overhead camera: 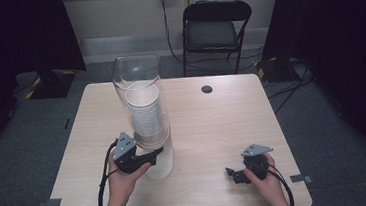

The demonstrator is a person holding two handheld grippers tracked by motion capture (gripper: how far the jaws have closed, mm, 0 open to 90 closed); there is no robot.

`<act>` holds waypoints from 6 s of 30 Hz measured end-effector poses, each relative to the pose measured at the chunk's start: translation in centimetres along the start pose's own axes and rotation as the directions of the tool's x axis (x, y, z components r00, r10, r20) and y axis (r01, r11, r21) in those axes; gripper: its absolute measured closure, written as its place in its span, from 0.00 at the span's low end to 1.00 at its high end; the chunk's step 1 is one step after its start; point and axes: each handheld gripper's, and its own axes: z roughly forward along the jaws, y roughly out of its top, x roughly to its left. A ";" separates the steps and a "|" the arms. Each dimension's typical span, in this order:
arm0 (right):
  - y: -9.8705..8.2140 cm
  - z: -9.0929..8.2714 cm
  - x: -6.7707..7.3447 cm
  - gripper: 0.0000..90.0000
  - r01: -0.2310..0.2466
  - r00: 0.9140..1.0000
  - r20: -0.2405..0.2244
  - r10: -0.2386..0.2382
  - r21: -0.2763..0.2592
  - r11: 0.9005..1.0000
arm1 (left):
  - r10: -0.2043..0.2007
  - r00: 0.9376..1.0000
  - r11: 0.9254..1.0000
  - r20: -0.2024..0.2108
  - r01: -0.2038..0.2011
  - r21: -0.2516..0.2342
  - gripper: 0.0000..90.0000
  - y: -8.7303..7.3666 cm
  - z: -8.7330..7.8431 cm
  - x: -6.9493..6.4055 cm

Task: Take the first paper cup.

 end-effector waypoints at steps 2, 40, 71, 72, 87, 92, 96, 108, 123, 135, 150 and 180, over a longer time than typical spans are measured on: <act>0.0 0.0 0.0 0.06 0.000 1.000 0.000 0.000 0.000 1.000 | 0.012 1.000 1.000 -0.013 -0.012 0.011 0.38 -0.1 0.1 0.0; 0.0 0.0 0.0 0.06 0.002 1.000 0.000 -0.002 0.000 1.000 | 0.043 0.998 0.999 -0.048 -0.043 0.000 0.41 -0.8 0.5 -0.6; 0.1 0.1 -0.1 0.04 0.009 1.000 -0.013 -0.009 0.001 1.000 | 0.033 0.997 0.999 -0.070 -0.033 -0.008 0.23 -1.2 0.5 -0.6; 0.1 0.1 -0.1 0.04 0.008 1.000 -0.013 -0.008 0.001 1.000 | 0.042 0.997 0.999 -0.062 -0.043 -0.012 0.28 -1.2 0.6 -0.5; 0.0 0.1 -0.1 0.04 0.008 1.000 -0.013 -0.008 0.001 1.000 | 0.098 0.991 0.995 -0.093 -0.100 -0.008 0.39 -1.9 0.9 -0.7; 0.0 0.1 -0.1 0.04 0.008 1.000 -0.012 -0.008 0.001 1.000 | 0.095 0.991 0.995 -0.099 -0.095 0.002 0.39 -1.8 1.0 -0.8; 0.1 0.1 -0.1 0.04 0.009 1.000 -0.013 -0.009 0.001 1.000 | 0.091 0.990 0.966 -0.105 -0.062 0.251 0.42 -5.9 2.3 -0.9; 0.1 0.1 -0.2 0.03 0.015 1.000 -0.022 -0.014 0.004 1.000 | 0.049 0.998 0.971 -0.038 -0.039 0.234 0.39 -6.6 0.5 -1.3; 0.1 0.1 -0.2 0.03 0.015 1.000 -0.022 -0.015 0.004 1.000 | 0.015 0.983 0.978 -0.181 0.023 0.208 0.37 -7.0 -4.2 3.8; 0.1 0.1 -0.2 0.03 0.015 1.000 -0.022 -0.015 0.004 1.000 | -0.032 0.959 0.977 -0.283 0.090 0.193 0.36 -7.1 -5.1 7.0; 0.1 0.1 -0.2 0.03 0.013 1.000 -0.022 -0.013 0.004 1.000 | -0.072 0.921 0.964 -0.383 0.163 0.212 0.35 -8.0 -4.2 8.9; 0.1 0.1 -0.2 0.03 0.011 1.000 -0.021 -0.011 0.005 1.000 | -0.084 0.917 0.939 -0.390 0.203 0.277 0.24 -8.2 -3.9 9.5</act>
